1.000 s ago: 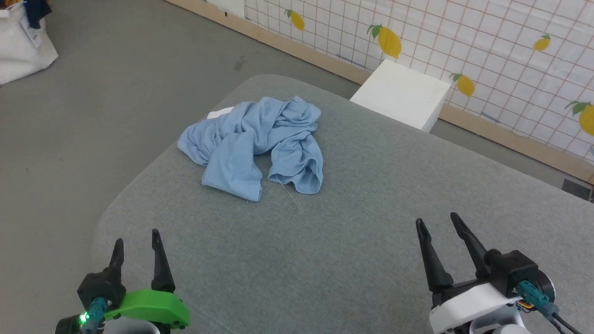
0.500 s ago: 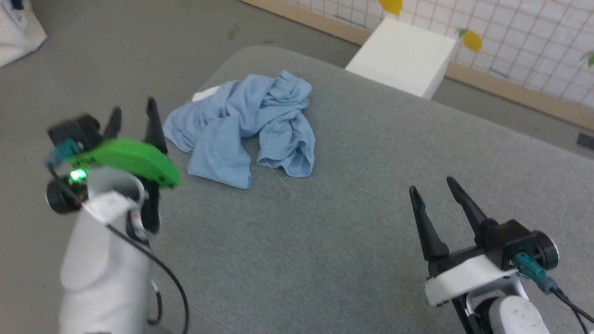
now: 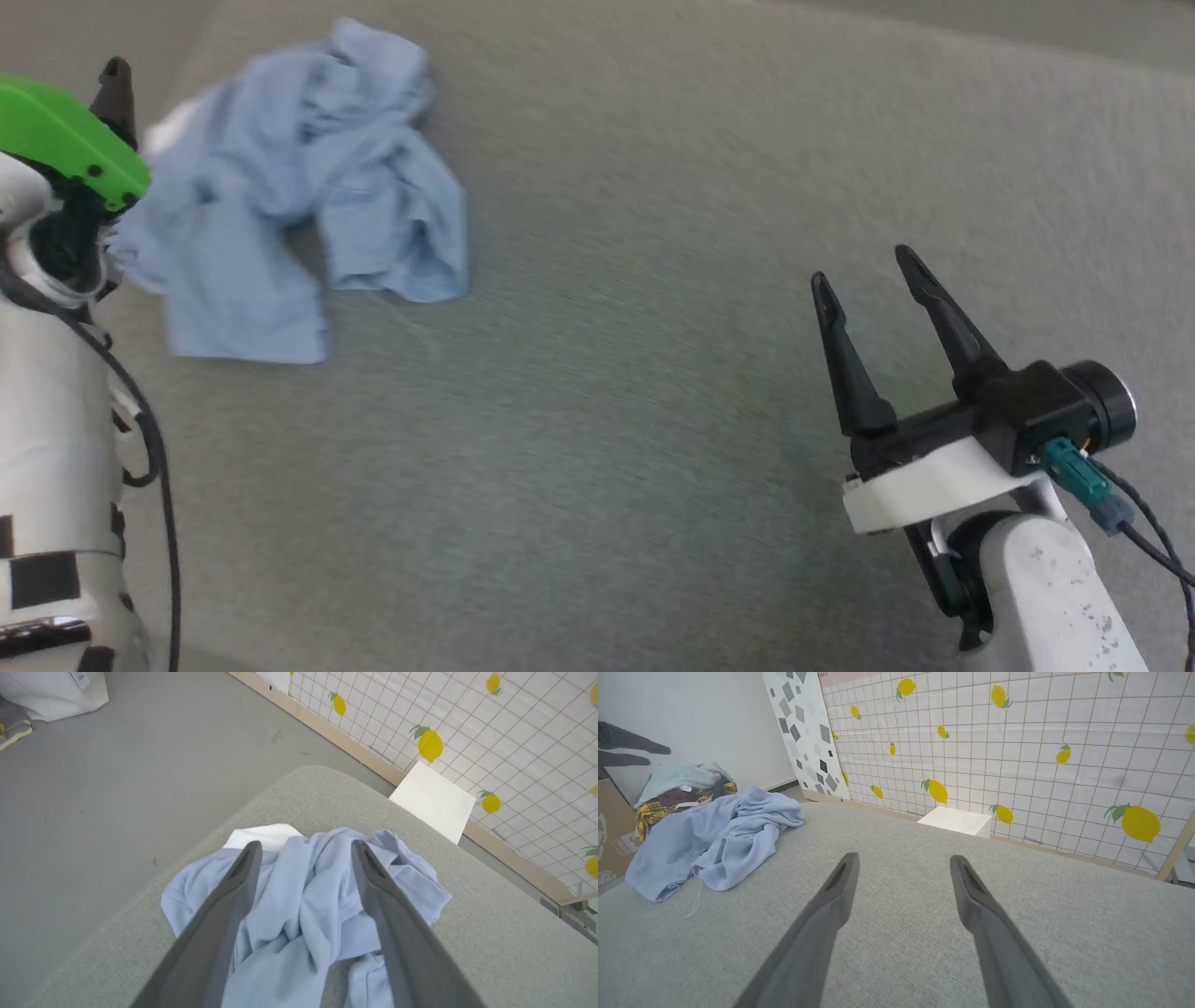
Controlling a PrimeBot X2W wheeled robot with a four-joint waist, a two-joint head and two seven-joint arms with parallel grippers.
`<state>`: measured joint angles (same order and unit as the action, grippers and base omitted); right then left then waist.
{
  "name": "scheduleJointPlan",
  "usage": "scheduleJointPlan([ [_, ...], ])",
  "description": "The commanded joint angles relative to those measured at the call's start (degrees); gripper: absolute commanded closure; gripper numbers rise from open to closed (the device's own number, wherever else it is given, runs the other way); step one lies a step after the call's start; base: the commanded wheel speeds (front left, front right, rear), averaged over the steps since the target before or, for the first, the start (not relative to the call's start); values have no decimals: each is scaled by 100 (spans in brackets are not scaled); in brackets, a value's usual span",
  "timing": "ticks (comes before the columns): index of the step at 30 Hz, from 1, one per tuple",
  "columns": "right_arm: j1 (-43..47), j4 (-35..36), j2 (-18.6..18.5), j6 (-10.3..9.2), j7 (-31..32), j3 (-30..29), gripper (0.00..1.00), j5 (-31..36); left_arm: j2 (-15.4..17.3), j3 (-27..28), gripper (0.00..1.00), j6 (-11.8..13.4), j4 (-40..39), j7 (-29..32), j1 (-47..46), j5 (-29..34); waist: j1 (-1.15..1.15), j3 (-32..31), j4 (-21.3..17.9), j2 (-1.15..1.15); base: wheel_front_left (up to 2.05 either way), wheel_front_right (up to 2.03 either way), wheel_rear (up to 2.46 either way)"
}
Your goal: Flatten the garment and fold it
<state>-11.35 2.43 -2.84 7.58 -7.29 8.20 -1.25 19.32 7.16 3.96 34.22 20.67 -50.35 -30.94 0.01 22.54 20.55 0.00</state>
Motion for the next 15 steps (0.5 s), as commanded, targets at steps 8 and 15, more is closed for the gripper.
scheduleJointPlan([
  [8, -348, -186, -4, -9, -240, 110, 0, -199, 351, 104, 0, 747, 197, 1427, 254, -91, -1, 1406, -1403, 0, 0, 0, 0],
  [15, -199, -597, -4, -9, -444, 54, 0, -419, 691, 36, 100, 799, -796, 1237, 919, 208, -1, 579, -1383, 0, 0, 0, 0],
])
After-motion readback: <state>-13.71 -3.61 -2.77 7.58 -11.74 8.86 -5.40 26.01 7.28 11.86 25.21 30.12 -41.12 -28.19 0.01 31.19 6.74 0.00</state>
